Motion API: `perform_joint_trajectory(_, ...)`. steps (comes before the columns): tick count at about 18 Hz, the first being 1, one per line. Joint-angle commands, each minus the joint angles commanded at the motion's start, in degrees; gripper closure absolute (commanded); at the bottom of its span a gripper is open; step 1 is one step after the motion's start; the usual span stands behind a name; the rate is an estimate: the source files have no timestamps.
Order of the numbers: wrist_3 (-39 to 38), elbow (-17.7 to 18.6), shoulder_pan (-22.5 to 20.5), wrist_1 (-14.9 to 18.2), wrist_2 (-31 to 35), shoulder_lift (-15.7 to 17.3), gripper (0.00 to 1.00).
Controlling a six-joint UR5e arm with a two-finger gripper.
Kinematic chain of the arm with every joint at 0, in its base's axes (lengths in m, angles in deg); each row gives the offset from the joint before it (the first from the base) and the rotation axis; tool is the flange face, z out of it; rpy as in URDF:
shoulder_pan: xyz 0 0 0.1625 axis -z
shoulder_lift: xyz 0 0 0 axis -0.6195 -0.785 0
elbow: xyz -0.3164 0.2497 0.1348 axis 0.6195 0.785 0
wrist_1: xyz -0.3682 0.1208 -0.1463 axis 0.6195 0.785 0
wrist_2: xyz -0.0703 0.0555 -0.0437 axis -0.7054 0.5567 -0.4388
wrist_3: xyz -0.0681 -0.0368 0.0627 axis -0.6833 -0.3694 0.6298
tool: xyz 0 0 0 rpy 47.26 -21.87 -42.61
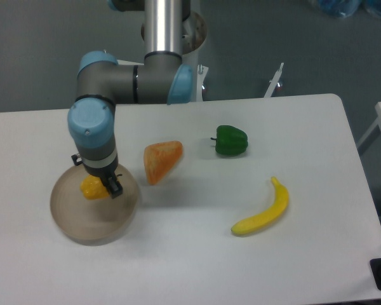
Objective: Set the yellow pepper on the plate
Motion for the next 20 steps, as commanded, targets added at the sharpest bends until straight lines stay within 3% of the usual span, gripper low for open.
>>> perform_joint_trajectory(2,-0.1,0.4,0.6,-0.3,0.0,-0.7,0.54)
perform_joint_trajectory(3,-0.1,0.6,0.6,-0.4,0.0,-1.0,0.47)
perform_joint_trajectory(5,-0.1,0.9,0.7,-0.4,0.1,-1.1,0.14)
perform_joint_trajectory(6,-0.1,1.2,0.7,-0.5,0.1,-1.1,0.02)
perform_joint_trajectory(11,-0.1,0.9,0.3,-1.3,0.4,0.1,0.00)
perform_joint_trajectory(17,2.4,1.1,-8.8,-0.5,2.4,6.1,0.00)
perform_joint_trajectory(20,6.9,0.8,-13.2,-0.5,3.0,6.5,0.00)
